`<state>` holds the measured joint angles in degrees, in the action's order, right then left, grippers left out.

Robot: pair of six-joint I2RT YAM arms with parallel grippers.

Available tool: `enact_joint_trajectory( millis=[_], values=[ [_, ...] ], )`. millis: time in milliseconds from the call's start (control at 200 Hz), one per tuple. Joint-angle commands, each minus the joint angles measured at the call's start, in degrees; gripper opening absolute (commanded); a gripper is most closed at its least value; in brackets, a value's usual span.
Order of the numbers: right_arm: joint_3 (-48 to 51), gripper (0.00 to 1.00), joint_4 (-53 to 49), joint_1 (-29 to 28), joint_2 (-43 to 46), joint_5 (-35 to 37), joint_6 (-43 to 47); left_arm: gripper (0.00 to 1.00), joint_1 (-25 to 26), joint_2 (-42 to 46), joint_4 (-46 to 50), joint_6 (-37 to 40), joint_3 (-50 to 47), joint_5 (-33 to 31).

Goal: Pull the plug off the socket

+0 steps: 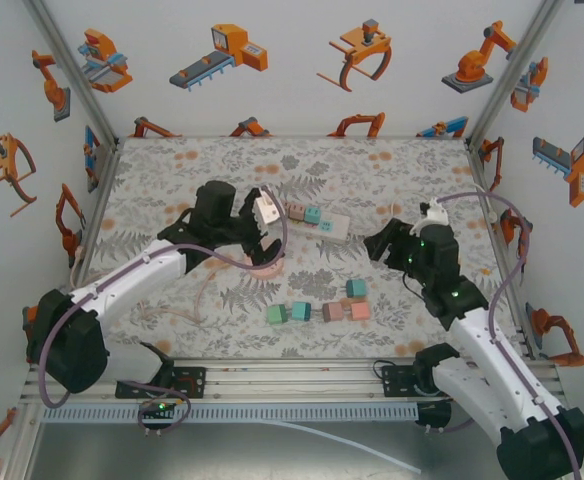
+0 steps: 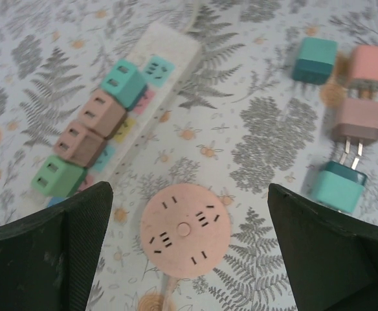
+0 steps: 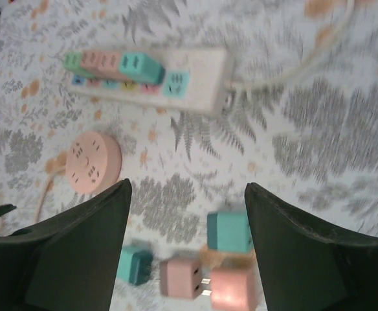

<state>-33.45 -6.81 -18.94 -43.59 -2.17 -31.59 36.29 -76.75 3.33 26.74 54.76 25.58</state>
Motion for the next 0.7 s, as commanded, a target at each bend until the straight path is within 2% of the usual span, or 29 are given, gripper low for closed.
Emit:
enact_joint_trajectory(
  millis=[0, 150, 280, 340, 481, 586, 696],
  values=[
    [-0.98, 0.65, 13.06, 0.13, -1.16, 1.11, 17.58, 0.97, -1.93, 2.22, -7.53, -10.35, -0.18, -8.72],
    [-0.54, 0.67, 31.09, 0.13, -7.12, -4.79, 34.31, 0.97, -4.88, 0.99, -9.16, -19.28, 0.53, -12.85],
    [-5.05, 0.72, 35.33, 0.05, -14.91, -12.22, 43.19, 0.97, -8.23, -1.98, -8.61, -27.72, 2.39, -15.06],
    [-8.11, 0.73, 34.80, 0.03, -18.55, -14.57, 44.83, 0.97, -9.12, -3.97, -7.22, -30.20, 3.74, -17.25],
    [-16.98, 0.74, 28.98, -0.07, -27.45, -18.87, 45.37, 0.97, -9.33, -10.99, 4.88, -38.03, 11.66, -29.71],
    [-25.43, 0.74, 20.53, -0.37, -34.39, -21.99, 44.98, 0.97, -10.49, -14.41, 8.46, -43.67, 13.87, -30.52],
    [-33.47, 0.74, 12.35, -0.79, -41.28, -24.27, 45.37, 0.97, -12.47, -17.06, 9.68, -49.07, 14.85, -28.05]
  ],
)
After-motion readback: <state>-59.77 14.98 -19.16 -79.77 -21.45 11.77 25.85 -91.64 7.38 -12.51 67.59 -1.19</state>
